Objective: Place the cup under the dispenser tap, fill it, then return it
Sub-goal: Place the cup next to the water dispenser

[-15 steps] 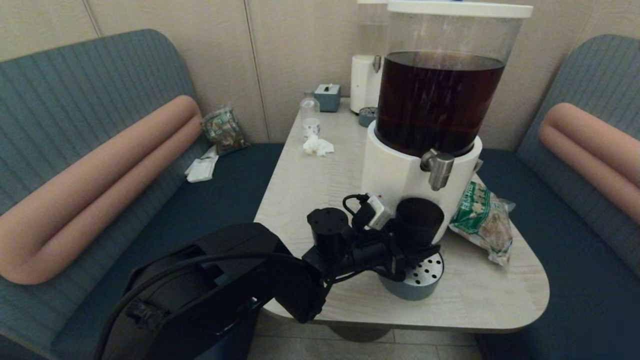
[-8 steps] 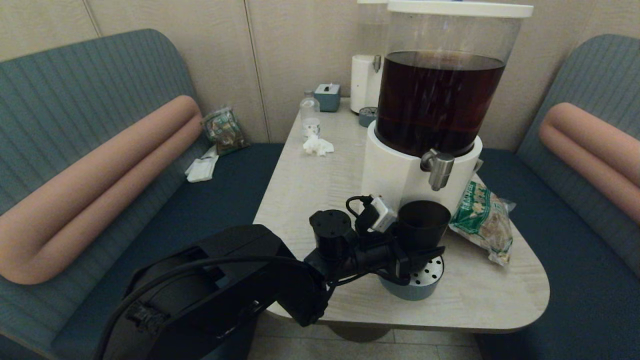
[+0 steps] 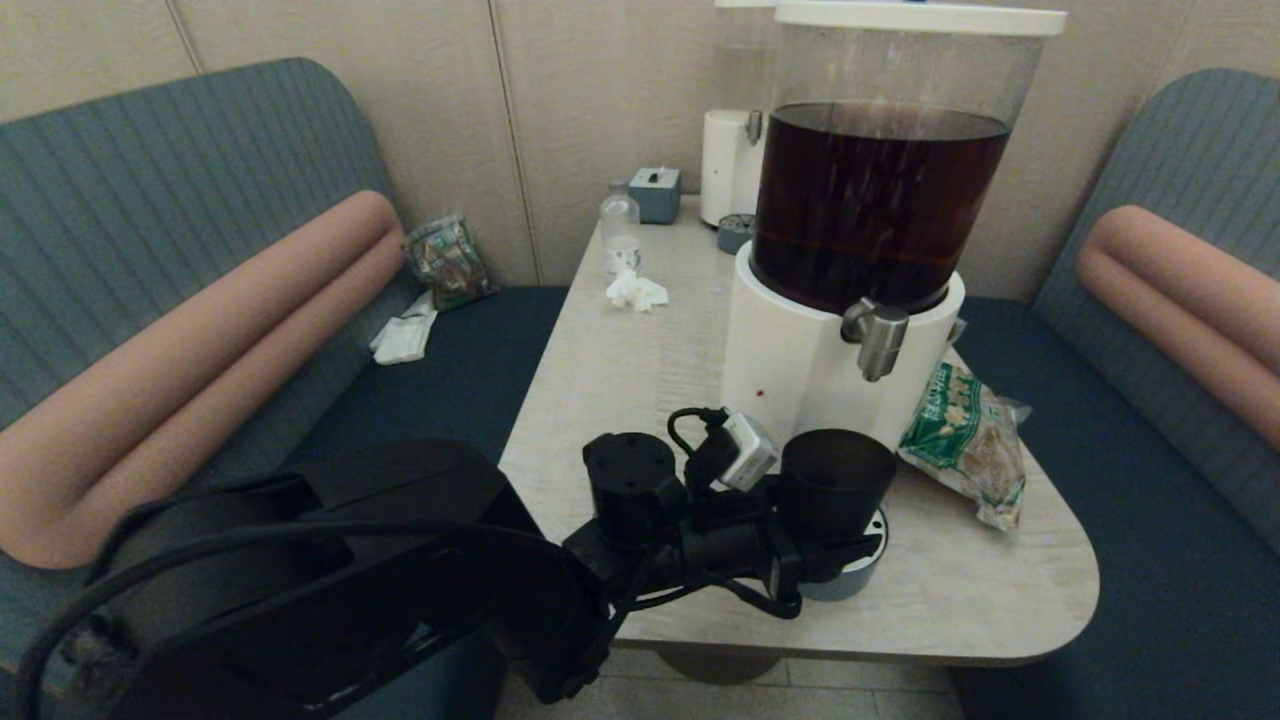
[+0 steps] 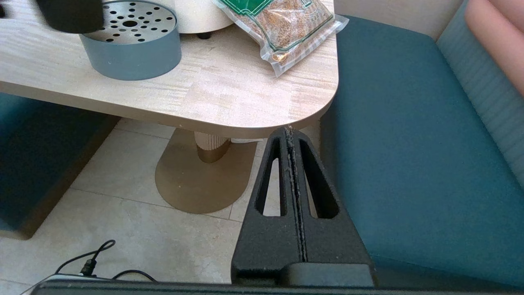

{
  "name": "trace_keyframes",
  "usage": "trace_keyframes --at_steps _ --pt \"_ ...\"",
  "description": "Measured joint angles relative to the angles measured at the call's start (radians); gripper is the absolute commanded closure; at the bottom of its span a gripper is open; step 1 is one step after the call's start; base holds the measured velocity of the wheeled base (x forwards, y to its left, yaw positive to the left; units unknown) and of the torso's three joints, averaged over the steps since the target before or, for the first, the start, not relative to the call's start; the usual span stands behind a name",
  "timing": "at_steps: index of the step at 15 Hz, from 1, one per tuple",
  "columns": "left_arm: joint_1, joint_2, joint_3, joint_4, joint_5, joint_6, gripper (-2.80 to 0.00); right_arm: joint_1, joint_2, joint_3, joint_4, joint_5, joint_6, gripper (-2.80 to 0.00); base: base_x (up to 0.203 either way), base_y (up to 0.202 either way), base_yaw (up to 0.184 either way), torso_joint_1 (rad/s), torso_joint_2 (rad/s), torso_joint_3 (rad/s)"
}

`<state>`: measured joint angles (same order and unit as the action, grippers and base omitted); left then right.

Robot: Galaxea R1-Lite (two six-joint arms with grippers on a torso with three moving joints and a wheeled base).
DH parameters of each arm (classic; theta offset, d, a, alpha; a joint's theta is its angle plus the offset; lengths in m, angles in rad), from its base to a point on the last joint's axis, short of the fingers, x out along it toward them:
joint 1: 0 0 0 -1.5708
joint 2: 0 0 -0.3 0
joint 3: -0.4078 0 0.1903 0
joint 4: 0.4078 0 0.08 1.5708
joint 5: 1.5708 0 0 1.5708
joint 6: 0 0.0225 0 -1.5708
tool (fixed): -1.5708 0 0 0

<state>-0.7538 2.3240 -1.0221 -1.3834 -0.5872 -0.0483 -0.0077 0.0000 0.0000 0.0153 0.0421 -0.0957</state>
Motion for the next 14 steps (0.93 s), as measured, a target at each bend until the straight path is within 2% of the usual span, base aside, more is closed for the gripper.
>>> trace_keyframes --at_steps 4,7,11,14 --pt "0.028 -0.113 0.139 -0.002 0.001 0.0 0.0 0.0 0.0 0.0 0.0 0.0 0.0 0.0 0.0 0.0 0.0 0.0 0.0 0.0" --pt "0.101 -0.195 0.219 -0.008 0.0 0.001 0.0 0.0 0.0 0.0 0.0 0.0 0.0 0.0 0.0 0.0 0.0 0.0 0.0 0.0" --pt "0.253 -0.298 0.319 -0.055 -0.02 -0.005 0.0 0.0 0.0 0.0 0.0 0.0 0.0 0.0 0.0 0.0 0.0 0.0 0.0 0.0" --pt "0.397 -0.34 0.351 -0.118 -0.056 -0.047 0.0 0.0 0.0 0.0 0.0 0.0 0.0 0.0 0.0 0.0 0.0 0.0 0.0 0.0"
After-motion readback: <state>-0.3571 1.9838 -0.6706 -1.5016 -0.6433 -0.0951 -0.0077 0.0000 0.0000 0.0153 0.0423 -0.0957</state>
